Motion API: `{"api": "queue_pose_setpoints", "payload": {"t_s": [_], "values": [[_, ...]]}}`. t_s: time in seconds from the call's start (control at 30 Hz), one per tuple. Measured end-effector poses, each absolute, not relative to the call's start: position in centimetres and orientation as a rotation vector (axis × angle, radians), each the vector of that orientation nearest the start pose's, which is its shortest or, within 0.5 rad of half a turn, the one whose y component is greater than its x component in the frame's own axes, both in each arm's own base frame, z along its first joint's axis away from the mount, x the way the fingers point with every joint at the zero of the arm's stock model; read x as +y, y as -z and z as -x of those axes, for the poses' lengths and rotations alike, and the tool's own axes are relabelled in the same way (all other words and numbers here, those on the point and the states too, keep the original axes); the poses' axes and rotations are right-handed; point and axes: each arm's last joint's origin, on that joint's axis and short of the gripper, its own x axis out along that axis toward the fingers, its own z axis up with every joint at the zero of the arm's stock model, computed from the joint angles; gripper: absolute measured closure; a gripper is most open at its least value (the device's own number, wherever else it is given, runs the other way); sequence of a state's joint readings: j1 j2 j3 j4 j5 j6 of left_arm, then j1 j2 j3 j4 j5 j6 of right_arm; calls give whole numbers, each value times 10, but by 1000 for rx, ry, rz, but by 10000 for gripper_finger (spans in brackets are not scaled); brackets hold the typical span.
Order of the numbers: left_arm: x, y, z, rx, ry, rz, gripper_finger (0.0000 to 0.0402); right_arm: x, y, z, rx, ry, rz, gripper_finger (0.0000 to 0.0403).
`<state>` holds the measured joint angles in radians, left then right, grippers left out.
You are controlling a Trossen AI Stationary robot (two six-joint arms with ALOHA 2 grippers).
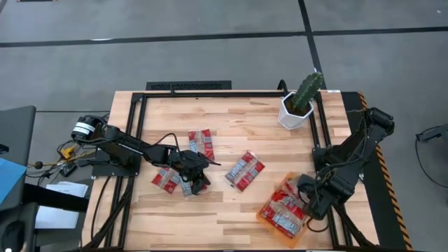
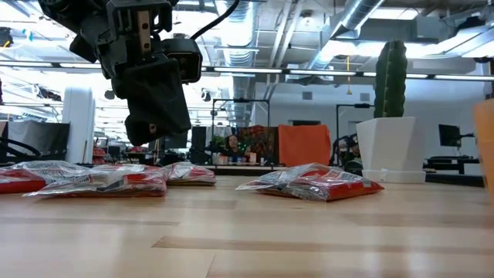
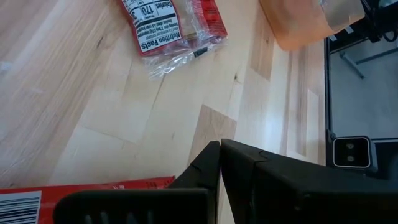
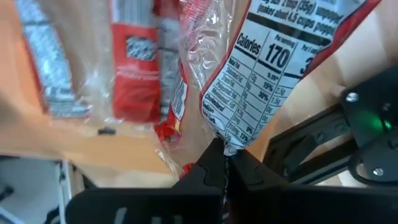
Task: Sort popcorn bags into baskets
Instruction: Put the red popcorn bag into the orange bin
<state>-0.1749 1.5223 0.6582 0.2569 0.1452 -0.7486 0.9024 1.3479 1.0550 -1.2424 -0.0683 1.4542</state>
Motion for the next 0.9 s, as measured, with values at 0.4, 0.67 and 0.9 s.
{"api": "queue_pose_setpoints", "payload": {"t_s": [0.4,0.67,0.9], "values": [[-54,-165,-286,687,47,703,400,168,-251,-140,1582,312,-450,387],[-53,-165,-286,675,19,693,400,171,-252,-149,1518,251,-488,388],[-53,-165,-286,672,13,690,400,173,-252,-150,1506,240,-501,383]]}}
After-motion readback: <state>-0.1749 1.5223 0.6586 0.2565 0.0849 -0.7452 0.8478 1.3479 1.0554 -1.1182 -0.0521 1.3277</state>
